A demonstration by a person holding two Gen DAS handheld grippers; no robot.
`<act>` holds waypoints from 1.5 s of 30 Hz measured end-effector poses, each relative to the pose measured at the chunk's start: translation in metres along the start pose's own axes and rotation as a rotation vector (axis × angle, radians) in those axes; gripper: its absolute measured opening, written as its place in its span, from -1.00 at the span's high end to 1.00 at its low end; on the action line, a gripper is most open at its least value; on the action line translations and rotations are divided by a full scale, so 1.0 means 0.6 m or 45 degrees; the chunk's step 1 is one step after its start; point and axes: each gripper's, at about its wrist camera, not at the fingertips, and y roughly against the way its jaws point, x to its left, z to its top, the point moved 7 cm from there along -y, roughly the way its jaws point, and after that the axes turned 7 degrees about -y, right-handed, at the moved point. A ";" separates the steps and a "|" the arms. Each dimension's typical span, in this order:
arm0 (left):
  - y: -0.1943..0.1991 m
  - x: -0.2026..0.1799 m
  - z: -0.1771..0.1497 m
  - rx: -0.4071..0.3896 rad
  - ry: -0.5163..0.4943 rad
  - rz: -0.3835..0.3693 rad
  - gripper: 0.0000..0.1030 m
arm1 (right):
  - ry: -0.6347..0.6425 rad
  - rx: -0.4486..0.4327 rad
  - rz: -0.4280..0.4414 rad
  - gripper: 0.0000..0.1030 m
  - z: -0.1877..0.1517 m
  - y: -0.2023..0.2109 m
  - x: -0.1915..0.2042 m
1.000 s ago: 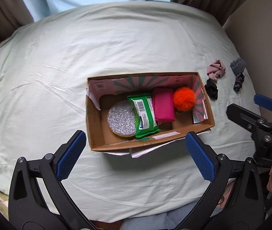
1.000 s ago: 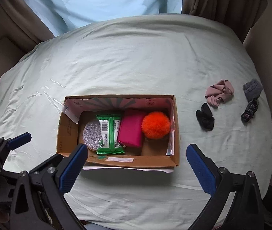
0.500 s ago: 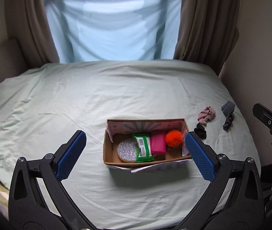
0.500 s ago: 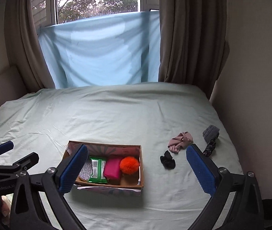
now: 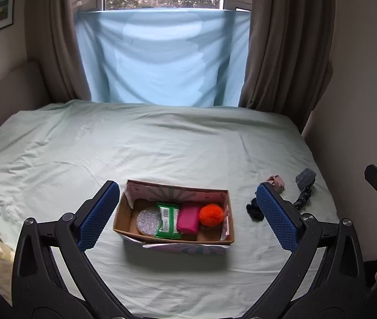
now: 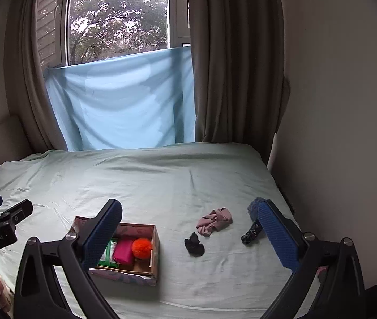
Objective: Organize soft objects
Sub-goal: 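Move both tools back toward the pink cloth and black scrunchie, then grasp the black scrunchie with the left tool while the right tool grasps the patterned scrunchie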
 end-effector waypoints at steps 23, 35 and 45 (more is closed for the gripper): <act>-0.421 -0.414 -0.169 0.183 -0.189 -0.038 -0.96 | -0.064 0.295 -0.121 -0.99 -0.148 -0.412 -0.361; -0.635 -0.441 -0.296 0.329 -0.213 0.013 -0.83 | -0.141 0.382 -0.149 -0.98 -0.269 -0.621 -0.415; -0.688 -0.460 -0.338 0.365 -0.202 -0.004 -0.70 | -0.190 0.413 -0.159 -0.96 -0.316 -0.676 -0.434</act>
